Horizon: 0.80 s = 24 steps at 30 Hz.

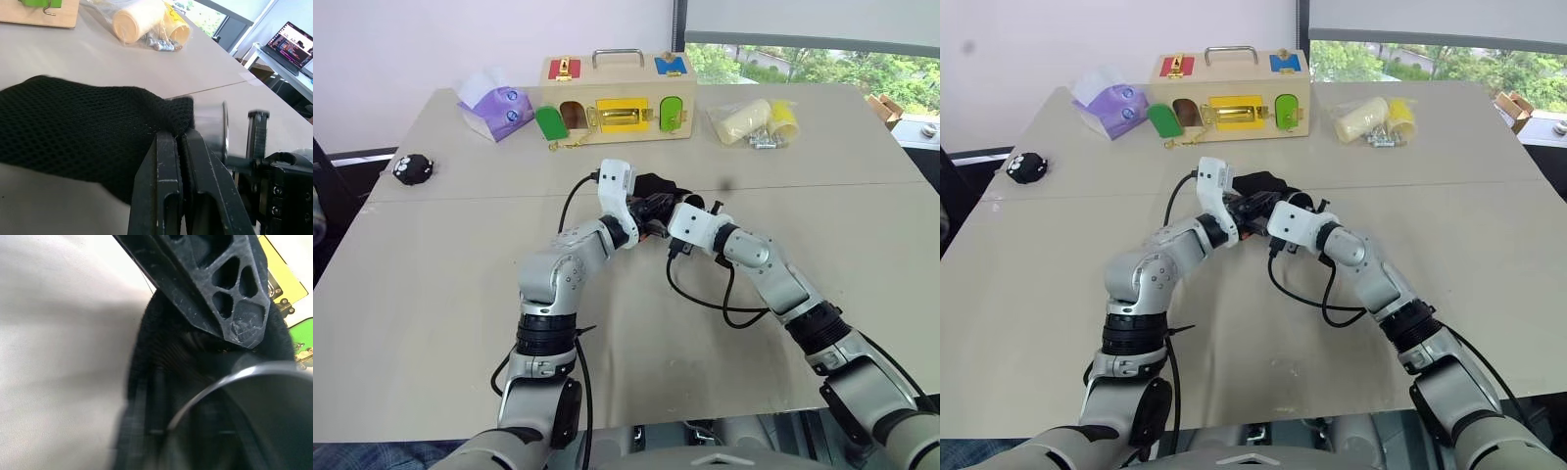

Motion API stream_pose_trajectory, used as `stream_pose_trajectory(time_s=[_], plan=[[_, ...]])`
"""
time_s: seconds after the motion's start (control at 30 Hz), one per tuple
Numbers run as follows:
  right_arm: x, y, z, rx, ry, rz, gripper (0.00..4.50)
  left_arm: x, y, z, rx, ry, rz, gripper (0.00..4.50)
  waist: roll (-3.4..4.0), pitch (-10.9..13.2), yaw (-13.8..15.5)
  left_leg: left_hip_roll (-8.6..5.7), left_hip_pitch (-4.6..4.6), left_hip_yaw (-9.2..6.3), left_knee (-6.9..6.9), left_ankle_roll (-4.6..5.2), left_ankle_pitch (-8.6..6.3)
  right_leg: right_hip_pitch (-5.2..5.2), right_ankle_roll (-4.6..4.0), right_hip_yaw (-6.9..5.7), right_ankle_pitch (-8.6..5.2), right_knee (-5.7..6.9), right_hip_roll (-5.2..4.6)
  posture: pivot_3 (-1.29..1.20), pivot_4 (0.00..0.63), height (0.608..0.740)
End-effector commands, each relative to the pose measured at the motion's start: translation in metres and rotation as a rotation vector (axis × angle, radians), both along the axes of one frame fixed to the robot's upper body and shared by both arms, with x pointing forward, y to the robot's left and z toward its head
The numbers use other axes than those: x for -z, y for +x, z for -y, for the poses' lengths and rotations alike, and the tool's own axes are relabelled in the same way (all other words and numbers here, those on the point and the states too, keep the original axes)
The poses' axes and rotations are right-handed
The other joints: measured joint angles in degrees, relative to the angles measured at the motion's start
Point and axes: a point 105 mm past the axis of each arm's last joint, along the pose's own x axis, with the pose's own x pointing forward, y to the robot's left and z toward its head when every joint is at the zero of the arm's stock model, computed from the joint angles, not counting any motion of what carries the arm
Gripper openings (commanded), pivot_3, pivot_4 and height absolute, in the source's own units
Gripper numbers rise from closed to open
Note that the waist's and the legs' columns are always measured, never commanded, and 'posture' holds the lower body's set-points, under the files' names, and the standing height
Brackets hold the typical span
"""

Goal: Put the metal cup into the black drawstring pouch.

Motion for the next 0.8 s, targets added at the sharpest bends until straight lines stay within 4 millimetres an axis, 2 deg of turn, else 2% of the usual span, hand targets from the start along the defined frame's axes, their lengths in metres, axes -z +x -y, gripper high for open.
stream_pose_trajectory(time_s=[0.03, 0.07, 0.4, 0.47, 0.57, 0.67, 0.8], plan=[[-0.019, -0.011, -0.010, -0.056, 0.087, 0.044, 2.81, -0.017, -0.003, 0.009, 0.029, -0.039, 0.063, 0.00, 0.00, 0.00, -0.01, 0.00, 0.00, 0.00, 0.00, 0.00, 0.00, 0.00, 0.00, 0.00, 0.00, 0.00, 0.00, 0.00, 0.150, 0.740], [-0.021, -0.013, -0.011, -0.064, 0.103, 0.038, 3.15, -0.017, -0.003, 0.009, 0.026, -0.042, 0.061, 0.00, 0.00, 0.00, -0.01, 0.00, 0.00, 0.00, 0.00, 0.00, 0.00, 0.00, 0.00, 0.01, 0.00, 0.00, 0.00, 0.00, 0.150, 0.740], [-0.033, -0.039, -0.002, -0.071, 0.290, -0.126, 3.15, -0.017, 0.001, 0.007, 0.013, -0.046, 0.055, 0.00, -0.01, 0.01, 0.15, 0.01, 0.00, -0.02, 0.01, 0.00, 0.00, 0.01, 0.00, 0.00, 0.00, 0.01, 0.00, 0.00, 0.150, 0.740], [-0.033, -0.040, 0.000, -0.065, 0.296, -0.135, 2.77, -0.016, 0.001, 0.007, 0.015, -0.043, 0.056, 0.00, -0.01, 0.00, 0.14, 0.00, 0.00, -0.02, 0.01, 0.00, 0.00, 0.01, 0.00, 0.00, 0.00, 0.02, 0.00, 0.00, 0.150, 0.740], [-0.033, -0.042, 0.002, -0.064, 0.293, -0.143, 1.58, -0.015, 0.001, 0.007, 0.015, -0.039, 0.054, 0.00, -0.01, 0.00, 0.12, 0.00, 0.02, -0.04, 0.01, 0.00, 0.00, 0.01, 0.00, -0.01, 0.00, 0.04, 0.02, 0.00, 0.150, 0.740], [-0.033, -0.043, 0.003, -0.062, 0.294, -0.151, 0.11, -0.014, 0.001, 0.006, 0.015, -0.034, 0.054, 0.00, -0.01, 0.01, 0.13, 0.00, 0.01, -0.04, 0.01, -0.01, 0.00, 0.01, 0.00, -0.01, 0.00, 0.03, 0.02, 0.00, 0.150, 0.740], [-0.030, -0.041, 0.005, -0.042, 0.282, -0.160, 0.05, -0.014, 0.001, 0.007, 0.019, -0.034, 0.054, 0.00, -0.01, 0.01, 0.13, 0.00, 0.01, -0.03, 0.01, -0.01, 0.00, 0.01, 0.00, -0.01, 0.00, 0.02, 0.02, 0.00, 0.150, 0.740]])
